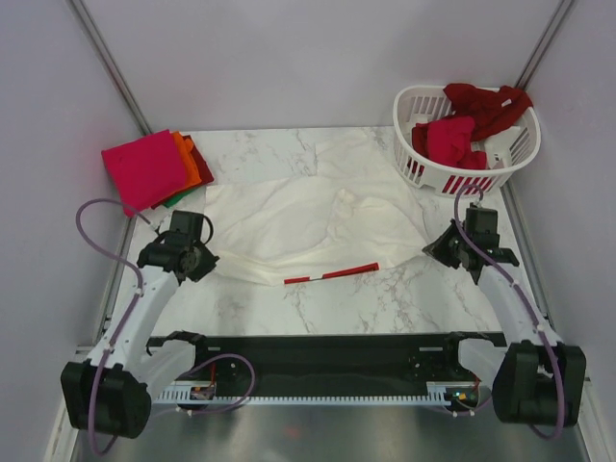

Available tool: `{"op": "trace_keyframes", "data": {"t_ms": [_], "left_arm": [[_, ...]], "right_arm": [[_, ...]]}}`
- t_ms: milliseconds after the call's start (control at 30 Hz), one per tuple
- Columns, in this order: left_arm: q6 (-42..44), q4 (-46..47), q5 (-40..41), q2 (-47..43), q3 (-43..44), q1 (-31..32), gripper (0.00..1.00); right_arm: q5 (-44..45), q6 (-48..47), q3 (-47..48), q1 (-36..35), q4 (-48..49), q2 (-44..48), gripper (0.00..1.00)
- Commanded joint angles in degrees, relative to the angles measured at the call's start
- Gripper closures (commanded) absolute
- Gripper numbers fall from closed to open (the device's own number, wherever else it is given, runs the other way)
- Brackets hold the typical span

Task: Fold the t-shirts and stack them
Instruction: Fold the tshirt

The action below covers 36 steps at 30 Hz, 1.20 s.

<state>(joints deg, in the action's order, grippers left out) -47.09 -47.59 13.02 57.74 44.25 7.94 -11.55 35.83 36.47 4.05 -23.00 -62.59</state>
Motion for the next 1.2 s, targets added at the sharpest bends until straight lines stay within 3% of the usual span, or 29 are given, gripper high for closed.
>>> {"op": "trace_keyframes", "data": {"t_ms": [0, 67, 133, 167, 200, 233, 267, 300, 367, 433, 500, 600, 633, 667, 800, 967, 1167], "left_arm": [[-3.53, -8.12, -3.7, -5.69, 0.48, -0.12, 0.98], [-4.15, -11.9, -4.14, -6.76, 1.71, -0.21, 0.97], [-4.67, -14.79, -5.28, -7.37, 3.29, -0.21, 0.87], [-4.76, -17.59, -6.06, -8.94, 3.39, -0.21, 0.83], [-4.94, -18.67, -8.33, -10.17, 3.13, -0.21, 0.72], [-5.38, -19.37, -9.49, -11.93, 2.69, -0.21, 0.61], [-5.21, -20.86, -10.81, -15.16, 1.99, -0.21, 0.51], [-4.94, -22.0, -12.65, -16.94, 2.07, -0.3, 0.37], [-3.89, -25.42, -12.14, -21.15, 3.29, -0.21, 0.28], [-2.05, -26.5, -10.39, -22.83, 4.35, -0.21, 0.28], [-0.64, -24.15, -9.33, -22.76, 4.18, -0.3, 0.32], [0.42, -18.71, -10.37, -17.86, 1.73, -0.3, 0.4], [0.68, -17.11, -11.42, -16.27, 1.11, -0.39, 0.44], [0.95, -16.31, -12.74, -14.68, 1.8, -1.17, 0.49], [-0.9, -10.69, -14.68, -10.46, 3.91, -0.56, 0.53], [-0.28, -4.89, -8.36, -1.76, 3.04, -0.47, 0.52], [-3.0, 5.21, -8.8, 2.55, -4.87, -0.04, 0.57]], "right_arm": [[2.93, 1.95, -1.31, 0.86, -9.23, 8.96, 1.0], [6.01, 2.22, -0.88, 1.48, -13.45, 12.64, 1.0], [7.76, 2.57, 0.26, 2.36, -17.31, 14.15, 1.0], [8.73, 2.92, 0.62, 2.36, -18.47, 15.03, 0.94], [9.0, 3.62, 0.8, 2.45, -19.35, 15.47, 0.85], [9.09, 3.98, 0.88, 2.45, -20.58, 16.78, 0.63], [9.26, 4.15, 0.8, 2.45, -20.85, 17.58, 0.13], [9.44, 4.07, 0.97, 2.45, -21.11, 18.11, 0.02], [10.58, 3.72, 1.58, 2.45, -21.73, 18.81, 0.02], [10.15, 3.02, 2.9, 2.36, -20.95, 19.08, 0.02], [5.44, 2.4, 3.7, 2.36, -18.76, 19.34, 0.02], [-3.19, 3.71, 2.3, -0.09, -6.74, 18.91, 0.05], [-3.13, 4.41, 2.64, -2.01, -5.48, 16.38, 0.1], [-1.73, 4.25, 3.51, -8.21, -4.86, 14.62, 0.14], [6.8, 2.75, 10.62, -24.95, -3.2, 3.9, 0.32], [5.83, 0.39, 17.04, -37.42, 0.68, -12.36, 0.23], [6.72, -2.17, 28.11, -42.55, 2.61, -27.04, 0.23]]}}
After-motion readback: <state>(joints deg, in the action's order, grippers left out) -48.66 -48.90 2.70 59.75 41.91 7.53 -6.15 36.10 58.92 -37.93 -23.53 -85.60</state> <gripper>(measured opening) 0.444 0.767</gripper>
